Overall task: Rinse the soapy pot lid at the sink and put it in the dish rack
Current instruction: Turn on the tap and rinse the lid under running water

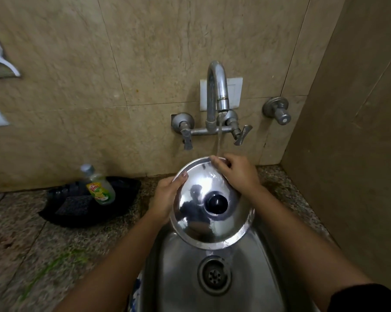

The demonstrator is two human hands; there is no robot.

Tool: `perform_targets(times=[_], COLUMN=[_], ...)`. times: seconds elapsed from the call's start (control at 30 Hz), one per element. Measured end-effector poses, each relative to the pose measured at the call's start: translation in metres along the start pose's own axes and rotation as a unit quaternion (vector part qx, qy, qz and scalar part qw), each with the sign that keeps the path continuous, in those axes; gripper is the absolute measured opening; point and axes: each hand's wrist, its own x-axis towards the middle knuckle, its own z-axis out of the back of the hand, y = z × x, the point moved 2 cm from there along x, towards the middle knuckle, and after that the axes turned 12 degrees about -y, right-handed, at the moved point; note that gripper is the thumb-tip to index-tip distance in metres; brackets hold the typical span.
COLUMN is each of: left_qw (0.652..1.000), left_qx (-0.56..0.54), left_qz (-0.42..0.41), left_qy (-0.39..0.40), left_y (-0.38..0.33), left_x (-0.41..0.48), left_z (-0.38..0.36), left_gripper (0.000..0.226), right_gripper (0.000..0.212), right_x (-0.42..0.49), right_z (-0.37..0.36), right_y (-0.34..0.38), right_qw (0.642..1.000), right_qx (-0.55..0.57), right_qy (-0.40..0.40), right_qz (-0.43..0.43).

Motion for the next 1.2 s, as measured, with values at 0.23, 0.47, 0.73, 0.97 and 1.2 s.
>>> perform_targets(times=[0.23, 0.47, 0.73, 0.97, 1.2], left_qw=[0.998, 0.985, 0.947, 0.971, 0.982], left_qx=[0.007, -0.082, -0.170, -0.104, -0.050], left_qz=[0.057, 0.052, 0.168, 0.160, 0.099], left_qy=[-0.003, -0.145, -0.216, -0.146, -0.153], left_y=[0.013, 0.028, 0.038, 0.044, 0.027], left_x=[-0.011, -0.008, -0.008, -0.012, -0.003], left_z=[-0.008, 0.015, 0.014, -0.016, -0.012], left_gripper=[0.028, 0.028, 0.043, 0.056, 0.044], right_gripper=[0.030, 0.049, 0.057, 0.041, 0.052], right_x=[-0.010, -0.007, -0.119, -0.107, -0.108], right_z=[-0.024, -0.029, -0.031, -0.043, -0.018], right_y=[0.027, 0.007, -0.007, 0.024, -0.012], right_qw=[0.977, 0.958, 0.951, 0.927, 0.939], right_qx=[-0.075, -0.089, -0.114, -0.040, -0.053], right_qy=[-0.025, 0.078, 0.107, 0.126, 0.111], right_qz=[0.198, 0.261, 0.267, 0.351, 0.322])
